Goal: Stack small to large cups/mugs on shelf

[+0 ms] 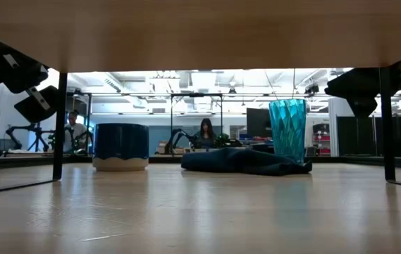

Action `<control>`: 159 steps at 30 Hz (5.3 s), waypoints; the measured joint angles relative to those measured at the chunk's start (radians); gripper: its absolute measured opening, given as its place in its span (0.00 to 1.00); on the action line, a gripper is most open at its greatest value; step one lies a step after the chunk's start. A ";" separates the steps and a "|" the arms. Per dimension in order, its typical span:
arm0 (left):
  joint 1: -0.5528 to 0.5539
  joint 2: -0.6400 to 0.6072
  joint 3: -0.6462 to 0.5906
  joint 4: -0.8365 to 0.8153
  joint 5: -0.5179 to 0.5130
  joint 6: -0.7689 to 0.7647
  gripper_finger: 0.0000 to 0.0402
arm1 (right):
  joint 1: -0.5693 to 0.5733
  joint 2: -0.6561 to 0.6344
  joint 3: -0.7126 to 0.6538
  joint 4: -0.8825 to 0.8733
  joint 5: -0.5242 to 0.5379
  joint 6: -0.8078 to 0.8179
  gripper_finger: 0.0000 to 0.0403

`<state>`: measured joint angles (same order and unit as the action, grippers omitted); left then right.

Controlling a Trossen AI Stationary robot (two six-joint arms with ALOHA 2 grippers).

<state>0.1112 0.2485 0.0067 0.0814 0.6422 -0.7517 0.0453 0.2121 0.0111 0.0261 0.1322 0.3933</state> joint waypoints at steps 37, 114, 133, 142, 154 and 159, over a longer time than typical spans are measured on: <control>0.000 -0.007 0.000 0.536 -1.035 -0.085 0.14 | -0.002 0.022 0.001 0.502 0.368 0.550 0.17; 0.214 0.783 0.827 -0.962 -0.647 -0.467 0.14 | -0.077 0.334 0.738 -0.760 0.628 0.672 0.44; 0.166 0.880 0.809 -0.904 -0.614 -0.544 0.14 | -0.077 0.331 0.738 -0.778 0.619 0.675 0.44; 0.168 0.853 0.771 -0.892 -0.653 -0.552 0.14 | -0.077 0.331 0.738 -0.778 0.619 0.680 0.44; 0.168 0.955 0.776 -0.788 -0.651 -0.525 0.14 | -0.077 0.331 0.738 -0.778 0.605 0.689 0.44; 0.164 0.946 0.795 -0.806 -0.641 -0.521 0.14 | -0.077 0.332 0.738 -0.782 0.587 0.689 0.44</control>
<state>0.2756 1.1947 0.8021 -0.7247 0.0009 -1.2726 -0.0313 0.5436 0.7486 -0.7559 0.7189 1.0821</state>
